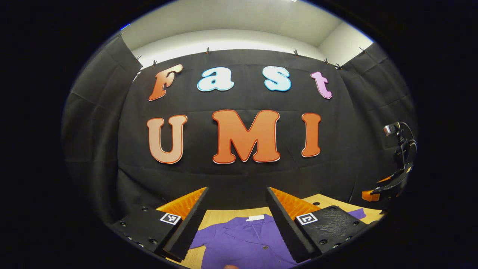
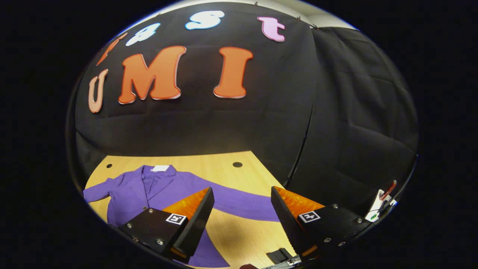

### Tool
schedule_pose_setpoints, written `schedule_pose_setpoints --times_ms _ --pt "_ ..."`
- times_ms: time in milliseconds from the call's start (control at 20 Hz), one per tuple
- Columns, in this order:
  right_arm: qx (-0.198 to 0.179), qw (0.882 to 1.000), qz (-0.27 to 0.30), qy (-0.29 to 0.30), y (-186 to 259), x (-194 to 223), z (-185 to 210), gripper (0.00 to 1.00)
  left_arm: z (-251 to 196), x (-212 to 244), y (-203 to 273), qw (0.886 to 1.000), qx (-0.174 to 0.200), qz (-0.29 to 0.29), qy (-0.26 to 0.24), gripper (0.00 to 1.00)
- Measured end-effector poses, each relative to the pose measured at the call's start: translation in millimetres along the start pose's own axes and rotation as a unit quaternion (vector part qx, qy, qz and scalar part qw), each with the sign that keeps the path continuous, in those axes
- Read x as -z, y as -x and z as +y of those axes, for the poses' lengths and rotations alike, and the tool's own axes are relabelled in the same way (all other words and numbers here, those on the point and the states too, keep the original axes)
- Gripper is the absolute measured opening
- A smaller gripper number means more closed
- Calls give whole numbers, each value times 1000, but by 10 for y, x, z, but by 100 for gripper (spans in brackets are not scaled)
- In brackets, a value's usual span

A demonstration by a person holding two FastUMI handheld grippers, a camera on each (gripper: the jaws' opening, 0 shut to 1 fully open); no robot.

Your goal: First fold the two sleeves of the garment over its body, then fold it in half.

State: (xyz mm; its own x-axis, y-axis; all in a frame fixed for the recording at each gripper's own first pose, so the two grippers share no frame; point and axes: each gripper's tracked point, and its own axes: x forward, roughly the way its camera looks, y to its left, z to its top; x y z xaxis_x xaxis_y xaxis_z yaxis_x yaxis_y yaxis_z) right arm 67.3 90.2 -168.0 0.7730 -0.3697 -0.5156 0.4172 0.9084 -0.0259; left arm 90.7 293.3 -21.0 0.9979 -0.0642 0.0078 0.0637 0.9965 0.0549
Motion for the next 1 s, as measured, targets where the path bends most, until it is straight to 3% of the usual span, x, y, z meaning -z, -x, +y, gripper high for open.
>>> schedule_pose_setpoints --times_ms 350,550,800,1000 --pt "41 992 110 -46 -876 457 -570 94 -151 149 -339 998 -47 21 -41 96" --pt "69 981 175 -51 -1093 748 -895 94 -216 268 -483 997 -48 40 -46 96" --pt "83 960 258 -74 -1323 1033 -1107 94 -335 284 -701 997 -6 42 -60 96" --pt "77 934 333 -105 -1518 1321 -1250 94 -322 436 -761 997 -8 63 -45 96"
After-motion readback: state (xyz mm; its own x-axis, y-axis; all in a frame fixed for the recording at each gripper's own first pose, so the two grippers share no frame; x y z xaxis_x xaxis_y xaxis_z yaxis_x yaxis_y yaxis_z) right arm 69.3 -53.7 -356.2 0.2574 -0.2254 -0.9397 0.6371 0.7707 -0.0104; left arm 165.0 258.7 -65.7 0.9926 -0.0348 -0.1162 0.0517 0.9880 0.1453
